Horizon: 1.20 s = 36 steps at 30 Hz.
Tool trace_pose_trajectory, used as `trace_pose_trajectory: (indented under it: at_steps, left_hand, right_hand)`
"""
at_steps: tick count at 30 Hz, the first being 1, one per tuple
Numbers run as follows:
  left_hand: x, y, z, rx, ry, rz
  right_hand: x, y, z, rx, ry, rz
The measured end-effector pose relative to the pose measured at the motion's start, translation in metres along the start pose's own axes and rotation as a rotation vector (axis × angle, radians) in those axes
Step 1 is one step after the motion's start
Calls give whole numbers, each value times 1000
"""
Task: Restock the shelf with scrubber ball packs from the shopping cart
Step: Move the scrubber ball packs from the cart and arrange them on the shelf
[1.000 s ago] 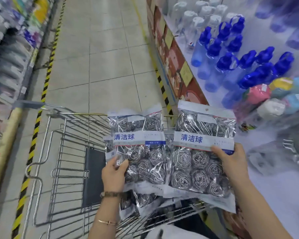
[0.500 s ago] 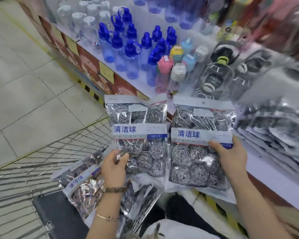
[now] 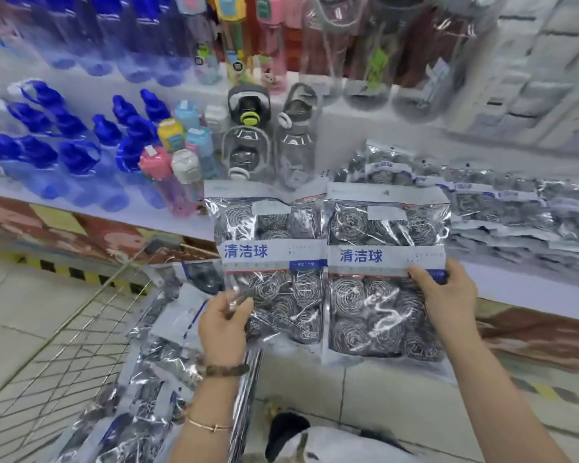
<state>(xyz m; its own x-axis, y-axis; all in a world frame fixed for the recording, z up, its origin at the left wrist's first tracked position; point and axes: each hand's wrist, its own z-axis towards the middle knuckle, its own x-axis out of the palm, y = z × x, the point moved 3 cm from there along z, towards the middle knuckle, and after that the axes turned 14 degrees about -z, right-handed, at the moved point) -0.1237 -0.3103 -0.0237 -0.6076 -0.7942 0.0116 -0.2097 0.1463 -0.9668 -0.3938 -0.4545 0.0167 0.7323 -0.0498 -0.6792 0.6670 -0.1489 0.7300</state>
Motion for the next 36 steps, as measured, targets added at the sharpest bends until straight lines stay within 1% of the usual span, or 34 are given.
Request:
trace_pose_trajectory:
  at_steps: [7, 14, 20, 26, 31, 34, 36]
  left_hand:
    - [128, 6, -56, 31, 220, -12]
    - [264, 23, -147, 90, 404, 75]
    - [354, 43, -211, 92, 560, 128]
    - [426, 44, -253, 114, 670, 153]
    - [483, 43, -269, 98, 739, 161]
    - [530, 48, -273, 114, 781, 170]
    - [566, 51, -276, 84, 795, 155]
  right_hand:
    - [-110, -101, 25, 114, -143, 17]
    - [-225, -199, 39, 201, -268, 85]
    - [-303, -276, 49, 284, -374, 91]
    - [-363, -324, 61, 358, -486, 66]
    - [-390, -356, 84, 418, -538, 169]
    - [-410, -372, 110, 432, -567, 177]
    - [-425, -381, 133, 445, -572, 176]
